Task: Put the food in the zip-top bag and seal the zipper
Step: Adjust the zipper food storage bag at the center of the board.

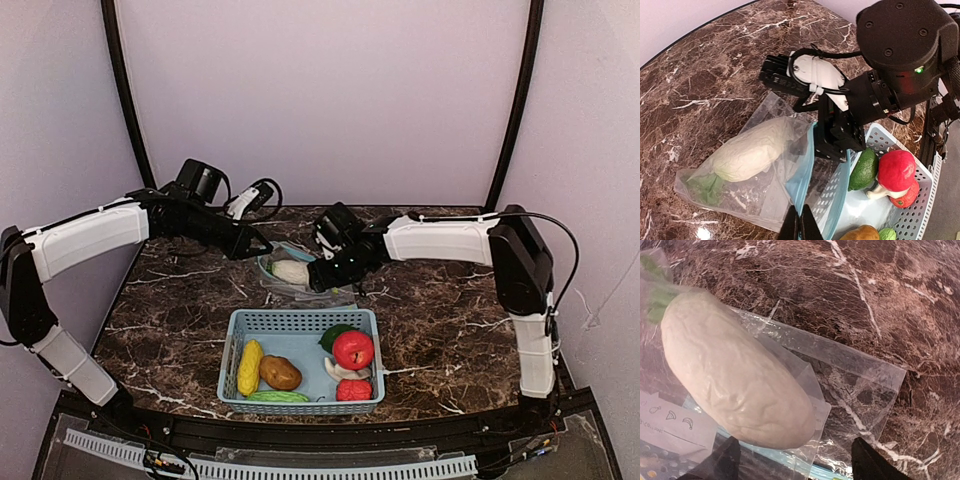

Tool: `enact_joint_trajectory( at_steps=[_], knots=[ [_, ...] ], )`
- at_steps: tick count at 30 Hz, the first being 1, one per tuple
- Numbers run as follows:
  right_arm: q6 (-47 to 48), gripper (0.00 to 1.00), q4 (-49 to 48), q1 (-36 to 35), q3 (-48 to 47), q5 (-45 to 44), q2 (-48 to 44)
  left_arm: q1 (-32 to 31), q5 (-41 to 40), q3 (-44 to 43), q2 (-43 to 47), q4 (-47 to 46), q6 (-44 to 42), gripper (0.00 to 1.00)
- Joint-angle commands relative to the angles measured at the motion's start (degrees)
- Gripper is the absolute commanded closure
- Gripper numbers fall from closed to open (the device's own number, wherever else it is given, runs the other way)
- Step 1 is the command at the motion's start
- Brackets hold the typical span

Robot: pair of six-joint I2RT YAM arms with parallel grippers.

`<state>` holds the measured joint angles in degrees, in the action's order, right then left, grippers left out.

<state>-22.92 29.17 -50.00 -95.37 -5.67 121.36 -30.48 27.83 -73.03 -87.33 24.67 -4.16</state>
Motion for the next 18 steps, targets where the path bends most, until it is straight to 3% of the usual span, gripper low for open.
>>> enact_joint_trajectory(
  at_steps=[1, 9, 18],
  knots=[
    [0.4, 0.21, -2.1, 0.5, 2.8, 0.7, -3.6, 0.6, -7.4, 0.6, -0.3, -2.0, 5.7, 0.99],
    [4.4, 0.07, -11.6, -2.3, 9.1, -1.2, -11.6, 2.9, -6.8, 1.3, -1.7, -3.7, 12.0, 0.99],
    [6.4, 0.04, -6.8, -2.4, 1.9, -7.6, -3.5, 3.4, -2.7, 0.5, -3.7, -3.0, 12.8, 0.99]
  ],
)
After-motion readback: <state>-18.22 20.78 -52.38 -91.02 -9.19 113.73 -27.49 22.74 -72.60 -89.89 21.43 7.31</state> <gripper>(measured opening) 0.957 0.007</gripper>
